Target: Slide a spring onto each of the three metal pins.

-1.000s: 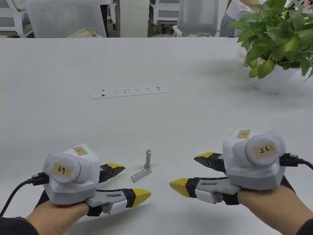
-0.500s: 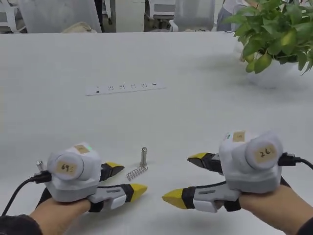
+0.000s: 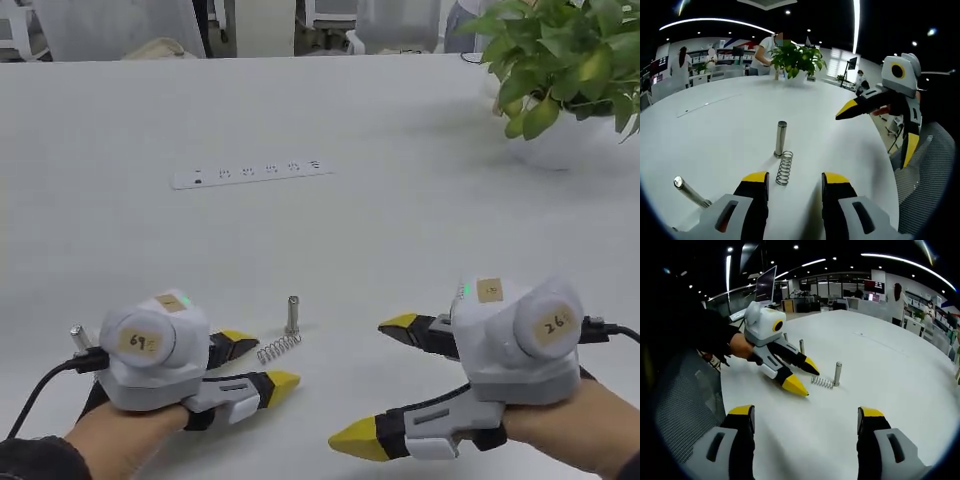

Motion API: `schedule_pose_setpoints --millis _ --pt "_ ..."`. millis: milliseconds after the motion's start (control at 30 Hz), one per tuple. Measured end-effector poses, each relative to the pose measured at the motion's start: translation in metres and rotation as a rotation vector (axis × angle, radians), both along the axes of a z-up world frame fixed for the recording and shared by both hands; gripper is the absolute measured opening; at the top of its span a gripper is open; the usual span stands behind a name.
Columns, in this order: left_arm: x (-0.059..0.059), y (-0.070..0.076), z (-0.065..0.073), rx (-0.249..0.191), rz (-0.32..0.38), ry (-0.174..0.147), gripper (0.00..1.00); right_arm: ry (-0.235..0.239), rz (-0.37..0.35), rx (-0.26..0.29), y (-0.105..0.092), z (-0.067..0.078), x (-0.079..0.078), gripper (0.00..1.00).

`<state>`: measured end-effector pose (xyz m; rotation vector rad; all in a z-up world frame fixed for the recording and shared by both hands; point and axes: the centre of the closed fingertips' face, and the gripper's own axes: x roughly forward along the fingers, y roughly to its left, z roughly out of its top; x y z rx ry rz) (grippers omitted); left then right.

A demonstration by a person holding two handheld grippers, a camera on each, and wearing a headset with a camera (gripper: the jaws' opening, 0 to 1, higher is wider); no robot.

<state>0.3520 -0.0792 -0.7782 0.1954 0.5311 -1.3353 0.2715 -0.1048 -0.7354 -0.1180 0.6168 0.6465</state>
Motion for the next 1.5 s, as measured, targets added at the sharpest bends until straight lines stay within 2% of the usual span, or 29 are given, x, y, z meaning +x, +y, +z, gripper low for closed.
schedule_pose_setpoints --millis 200,267,467,633,667,900,1033,1067,1167,1200,1233,1500 --pt "0.0 -0.001 -0.002 0.009 -0.004 -0.002 0.34 0.007 0.009 0.023 0.003 -0.001 -0.001 0.91" --pt "-0.001 -0.001 -0.002 0.01 -0.004 0.0 0.33 -0.001 0.007 0.047 0.004 0.001 0.0 0.94" --pt "-0.002 -0.003 -0.003 0.009 -0.003 0.007 0.3 0.009 0.005 0.042 0.003 -0.002 -0.001 0.93" --pt "0.003 -0.003 -0.004 0.009 0.022 0.002 0.23 0.007 0.001 0.057 0.004 0.0 -0.001 0.93" --pt "0.004 -0.002 -0.004 0.015 0.028 -0.01 0.22 0.008 0.0 0.057 0.004 -0.001 0.0 0.93" --pt "0.006 -0.001 -0.005 0.024 0.031 -0.027 0.11 0.008 -0.005 0.06 0.003 -0.001 -0.001 0.93" --pt "0.009 0.0 -0.008 0.037 0.033 -0.06 0.05 0.01 -0.004 0.059 0.004 -0.001 -0.001 0.93" --pt "0.008 0.0 -0.008 0.038 0.032 -0.056 0.04 0.01 -0.004 0.059 0.004 -0.001 -0.002 0.93" --pt "0.008 0.0 -0.007 0.04 0.026 -0.069 0.03 0.01 -0.004 0.059 0.004 0.0 -0.002 0.92" --pt "0.007 0.0 -0.007 0.045 0.011 -0.095 0.03 0.009 -0.004 0.059 0.004 0.0 -0.002 0.92" --pt "0.006 0.0 -0.008 0.049 0.002 -0.102 0.03 0.011 -0.005 0.059 0.004 -0.001 -0.002 0.92" --pt "0.005 0.0 -0.007 0.06 -0.025 -0.141 0.03 0.013 -0.005 0.056 0.004 -0.002 -0.002 0.92"
